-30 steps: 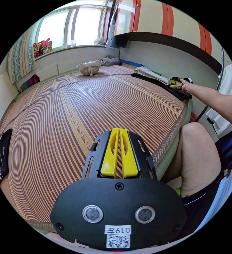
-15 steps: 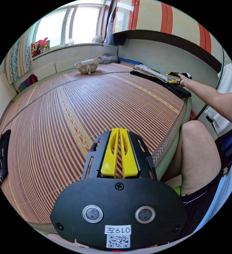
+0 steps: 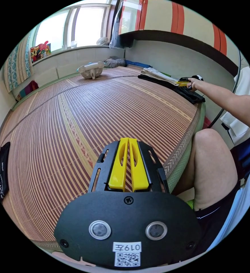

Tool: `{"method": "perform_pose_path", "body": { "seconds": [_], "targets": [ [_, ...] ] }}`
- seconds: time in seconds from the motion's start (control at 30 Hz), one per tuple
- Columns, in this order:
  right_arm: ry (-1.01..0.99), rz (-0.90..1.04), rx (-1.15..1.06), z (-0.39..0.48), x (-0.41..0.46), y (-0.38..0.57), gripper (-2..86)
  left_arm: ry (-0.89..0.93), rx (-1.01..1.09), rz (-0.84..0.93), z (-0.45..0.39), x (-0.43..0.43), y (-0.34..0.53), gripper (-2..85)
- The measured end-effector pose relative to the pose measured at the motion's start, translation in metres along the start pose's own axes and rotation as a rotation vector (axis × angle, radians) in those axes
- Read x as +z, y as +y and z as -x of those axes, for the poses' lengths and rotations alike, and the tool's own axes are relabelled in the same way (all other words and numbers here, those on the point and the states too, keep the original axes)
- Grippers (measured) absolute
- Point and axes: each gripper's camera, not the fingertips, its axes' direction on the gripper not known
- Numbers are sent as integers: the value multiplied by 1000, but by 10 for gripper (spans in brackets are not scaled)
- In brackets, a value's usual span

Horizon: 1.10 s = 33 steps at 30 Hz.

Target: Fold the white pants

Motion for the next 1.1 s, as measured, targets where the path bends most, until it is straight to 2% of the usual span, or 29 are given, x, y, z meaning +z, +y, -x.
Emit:
{"method": "perform_pose_path", "body": {
  "seconds": [0.13, 0.23, 0.3, 0.43, 0.5, 0.6, 0.73, 0.87, 0.97, 1.0, 1.1],
  "targets": [
    [29, -55, -84, 28, -10, 8, 1, 126, -39, -49, 22, 2, -33, 19],
    [-20, -73, -122, 47, -16, 18, -7, 316, -154, -98, 45, 22, -80, 34],
    [-85, -70, -141, 61, -18, 35, -8, 608, -248, -104, 57, 58, -128, 69],
    [-175, -65, -212, 81, -21, 80, -9, 904, -388, -71, 55, 129, -199, 127],
    [-250, -43, -274, 82, -25, 126, -10, 1091, -525, -32, 54, 179, -233, 154],
    [-255, -15, -390, 65, -31, 200, -10, 1284, -734, -23, 62, 225, -250, 187],
    [-229, 12, -499, 13, -38, 302, -9, 1246, -817, 58, 71, 243, -253, 220],
    [-136, 48, -573, -49, -36, 411, -9, 1217, -843, 57, 91, 240, -236, 223],
    [-122, 101, -594, -87, -21, 465, -9, 1106, -783, 152, 95, 236, -224, 151],
    [-119, 126, -599, -99, -11, 481, -9, 1123, -766, 156, 97, 236, -220, 124],
    [-86, 108, -605, -112, 4, 517, -9, 1079, -751, 156, 99, 221, -214, 100]
  ]
}}
